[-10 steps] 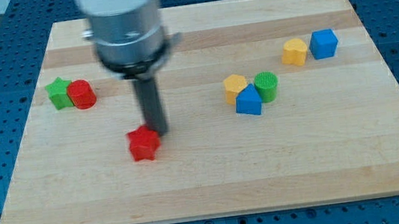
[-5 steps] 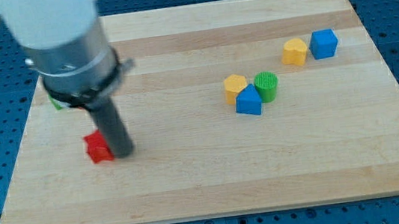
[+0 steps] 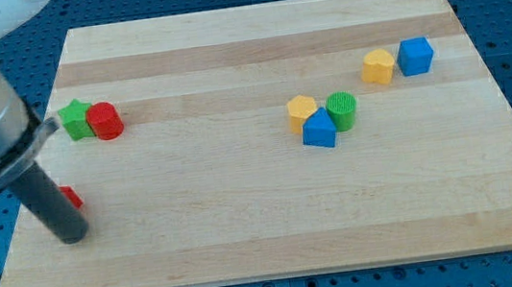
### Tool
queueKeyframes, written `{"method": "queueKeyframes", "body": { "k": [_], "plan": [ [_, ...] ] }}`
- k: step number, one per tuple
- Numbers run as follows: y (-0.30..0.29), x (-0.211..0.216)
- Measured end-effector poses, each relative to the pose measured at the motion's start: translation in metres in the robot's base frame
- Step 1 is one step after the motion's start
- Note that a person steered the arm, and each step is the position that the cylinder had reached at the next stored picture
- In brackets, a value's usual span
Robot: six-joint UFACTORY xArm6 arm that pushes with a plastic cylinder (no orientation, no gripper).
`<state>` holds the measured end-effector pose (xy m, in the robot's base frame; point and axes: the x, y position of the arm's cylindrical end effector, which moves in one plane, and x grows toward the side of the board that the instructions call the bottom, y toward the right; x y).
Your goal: Push the red star into the bottom side of the green star
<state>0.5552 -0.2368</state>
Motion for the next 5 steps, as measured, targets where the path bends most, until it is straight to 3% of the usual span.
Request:
{"method": "queueKeyframes", "body": {
  "k": [3, 5],
  "plan": [
    [-0.033, -0.089],
    [-0.033, -0.096]
  ]
}}
